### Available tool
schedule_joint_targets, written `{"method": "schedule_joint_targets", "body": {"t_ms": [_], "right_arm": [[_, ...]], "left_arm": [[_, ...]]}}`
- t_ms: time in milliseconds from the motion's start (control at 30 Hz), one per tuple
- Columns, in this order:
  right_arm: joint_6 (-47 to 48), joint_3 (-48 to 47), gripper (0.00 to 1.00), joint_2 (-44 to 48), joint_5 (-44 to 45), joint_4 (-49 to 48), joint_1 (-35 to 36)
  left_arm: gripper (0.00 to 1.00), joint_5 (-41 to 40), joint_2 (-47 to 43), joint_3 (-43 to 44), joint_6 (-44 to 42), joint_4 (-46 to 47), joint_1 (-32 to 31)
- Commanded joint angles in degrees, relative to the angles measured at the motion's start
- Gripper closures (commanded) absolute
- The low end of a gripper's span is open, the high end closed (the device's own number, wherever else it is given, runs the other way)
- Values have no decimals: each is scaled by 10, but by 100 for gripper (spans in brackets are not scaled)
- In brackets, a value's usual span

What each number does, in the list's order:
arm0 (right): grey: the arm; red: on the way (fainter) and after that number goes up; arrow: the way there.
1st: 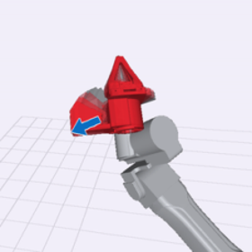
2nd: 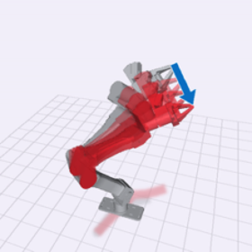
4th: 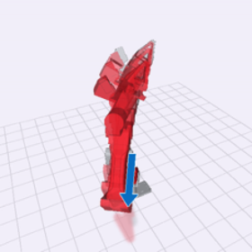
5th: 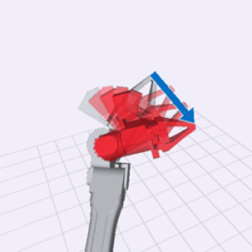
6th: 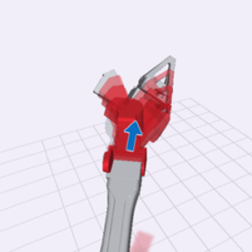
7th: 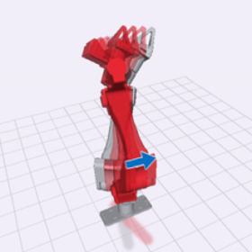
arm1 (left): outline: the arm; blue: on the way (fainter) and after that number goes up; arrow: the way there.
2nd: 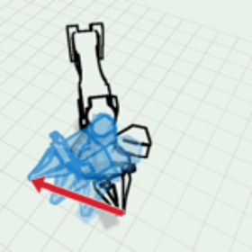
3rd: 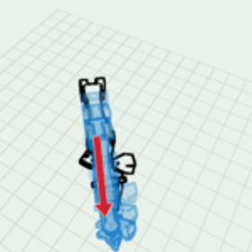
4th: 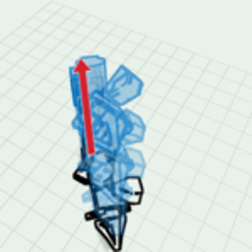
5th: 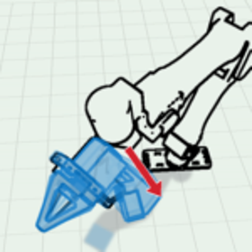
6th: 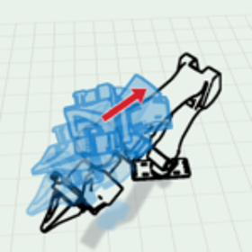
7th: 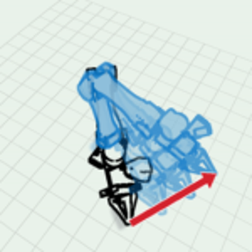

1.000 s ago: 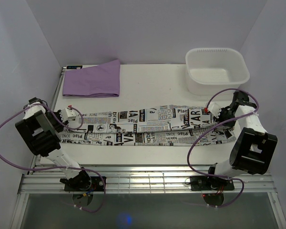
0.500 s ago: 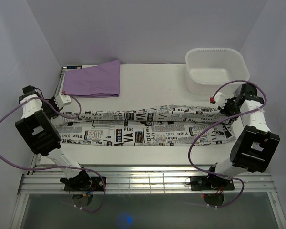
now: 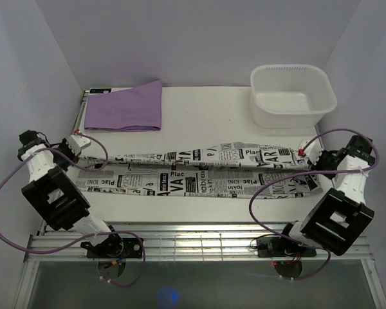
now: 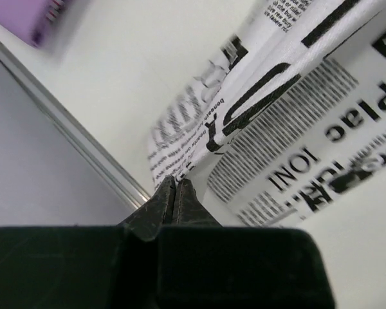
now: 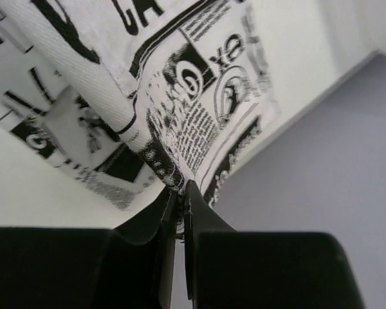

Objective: Fold and stack the trousers
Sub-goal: Fold the trousers

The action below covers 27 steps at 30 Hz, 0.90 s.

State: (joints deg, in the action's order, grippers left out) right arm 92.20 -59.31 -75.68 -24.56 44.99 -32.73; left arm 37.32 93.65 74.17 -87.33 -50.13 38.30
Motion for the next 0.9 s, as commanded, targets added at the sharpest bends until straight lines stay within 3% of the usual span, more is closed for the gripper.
{"method": "schedule_joint_targets", "body": {"t_ms": [0,133,267,467,633,733,867], "right_arm": [[93,81,92,12,80,-22,-43],[132,163,92,5,110,-55,-63],[115,182,92,-17,112,-90,-65],[60,82,92,-61,81,-59,-64],[11,-35,92,-99,41,-11,-50],[10,-103,92,-108,28,44,-46],[77,-95,92,-71,27,91,-76]], "left_arm": [[100,-66,-53,-107,-91,71,57],[100,-116,-65,-253,-144,114,82],[100,-149,-30,-272,-123,165,83],[100,-134,28,-174,-13,158,67],[100,-88,52,-29,50,107,49],[100,-63,63,62,66,51,46],[100,-45,58,109,48,1,66]]}}
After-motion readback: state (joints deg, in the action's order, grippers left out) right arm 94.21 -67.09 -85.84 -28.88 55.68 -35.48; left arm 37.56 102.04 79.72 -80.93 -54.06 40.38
